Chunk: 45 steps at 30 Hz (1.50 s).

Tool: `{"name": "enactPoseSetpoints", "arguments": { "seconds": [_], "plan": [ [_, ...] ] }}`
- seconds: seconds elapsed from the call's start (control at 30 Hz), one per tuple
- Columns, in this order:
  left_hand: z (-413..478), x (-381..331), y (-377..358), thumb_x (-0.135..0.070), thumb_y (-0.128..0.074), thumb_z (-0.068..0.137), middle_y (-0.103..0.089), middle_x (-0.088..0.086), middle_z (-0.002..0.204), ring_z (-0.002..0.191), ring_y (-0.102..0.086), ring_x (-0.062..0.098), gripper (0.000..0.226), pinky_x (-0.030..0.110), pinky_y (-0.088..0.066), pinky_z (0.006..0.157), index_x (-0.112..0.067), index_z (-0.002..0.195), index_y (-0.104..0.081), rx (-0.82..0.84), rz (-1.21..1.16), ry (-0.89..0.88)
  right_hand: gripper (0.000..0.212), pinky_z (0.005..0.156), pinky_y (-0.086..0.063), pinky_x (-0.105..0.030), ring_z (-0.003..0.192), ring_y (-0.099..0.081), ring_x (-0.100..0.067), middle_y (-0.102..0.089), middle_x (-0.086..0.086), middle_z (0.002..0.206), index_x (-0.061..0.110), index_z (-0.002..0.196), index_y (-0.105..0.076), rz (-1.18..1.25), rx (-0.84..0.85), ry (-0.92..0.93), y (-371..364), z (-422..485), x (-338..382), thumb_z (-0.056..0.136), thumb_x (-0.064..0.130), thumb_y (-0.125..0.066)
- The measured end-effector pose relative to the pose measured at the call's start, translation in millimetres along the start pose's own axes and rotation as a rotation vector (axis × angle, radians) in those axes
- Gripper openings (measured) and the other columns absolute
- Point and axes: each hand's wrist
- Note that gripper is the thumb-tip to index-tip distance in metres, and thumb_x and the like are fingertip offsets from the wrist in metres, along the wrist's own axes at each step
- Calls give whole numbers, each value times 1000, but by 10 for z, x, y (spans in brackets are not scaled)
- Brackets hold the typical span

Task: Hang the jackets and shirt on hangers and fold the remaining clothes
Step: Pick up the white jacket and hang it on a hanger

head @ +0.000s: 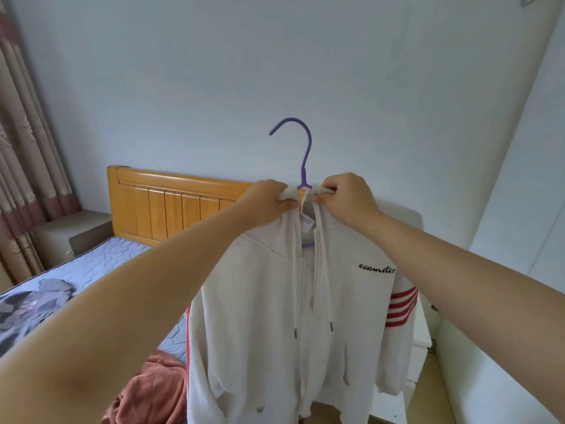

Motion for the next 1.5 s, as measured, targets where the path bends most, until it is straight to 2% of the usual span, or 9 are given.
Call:
{"name": "enactPoseSetpoints", "arguments": {
  "seconds": [0.1, 0.37, 0.47, 0.67, 0.73, 0.83, 1.07, 1.27, 1.5],
  "plan": [
    [13, 32, -129, -27, -61, 91, -60, 3, 80, 78, -54, 22, 21, 30, -35, 66, -7, 92, -68, -4, -46, 15, 51, 56, -23, -32, 51, -30, -13, -31, 3, 51, 18, 48, -33, -56, 122, -11, -11, -19, -53, 78, 28, -73],
    [33, 99, -243, -28, -61, 91, -53, -5, 66, 61, -45, 11, 20, 21, -33, 55, -15, 76, -61, -61, -119, 92, 27, 54, -32, -15, 60, -43, -6, -51, 5, 66, 15, 70, -62, -28, 476, -62, 440, 32, -279, 94, 28, -57],
    [64, 32, -303, -29, -60, 92, -52, -6, 65, 60, -45, 9, 22, 22, -33, 54, -19, 73, -58, -44, -117, 98, 42, 50, -25, -26, 52, -33, -12, -36, 2, 55, 16, 53, -41, -193, 423, -39, 372, 46, -306, 89, 23, -62],
    [99, -66, -343, -25, -59, 93, -53, -6, 67, 64, -47, 11, 23, 20, -33, 55, -21, 71, -55, -9, -171, 105, 48, 51, -24, -29, 55, -37, -19, -37, 1, 52, 16, 50, -36, -212, 206, -48, 223, -22, -361, 84, 28, -67],
    [130, -133, -317, -23, -60, 92, -60, -5, 86, 81, -54, 13, 6, 19, -38, 64, -19, 93, -64, 46, -290, 95, 45, 50, -23, -29, 57, -40, -23, -38, 0, 52, 13, 52, -39, -232, 131, -30, 204, -53, -392, 83, 30, -66],
    [181, -198, -320, -29, -67, 87, -60, -9, 114, 103, -55, 10, 42, 23, -43, 85, -22, 127, -57, 128, -427, 114, 35, 52, -27, -29, 59, -44, -24, -43, -2, 54, 7, 61, -52, -202, 93, -12, 196, -67, -445, 82, 31, -67],
    [301, -412, -572, -41, -70, 82, -62, -2, 88, 81, -53, 14, 21, 24, -41, 69, -23, 92, -64, 12, -385, 253, 44, 51, -21, -31, 56, -32, -17, -32, 1, 53, 12, 54, -37, -151, 179, -4, 279, -84, -630, 84, 25, -67],
    [230, -626, -575, -32, -66, 87, -51, -2, 64, 56, -41, 12, 24, 21, -33, 51, -9, 91, -71, -40, -397, 265, 39, 53, -25, -31, 64, -38, -20, -37, 0, 60, 12, 56, -43, -173, 212, -4, 444, -92, -650, 84, 26, -68],
    [-250, -835, -496, -33, -63, 90, -51, -4, 61, 52, -42, 9, 20, 17, -32, 46, -14, 83, -63, -72, -384, 254, 22, 79, -39, -35, 99, -49, -29, -57, -11, 103, 6, 96, -62, -401, 129, 29, 448, -670, -394, 93, 24, -50]
  ]
}}
Point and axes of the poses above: each hand's wrist, its own z-axis towards the middle knuckle, its own y-axis out of the back of the hand, x = y × z
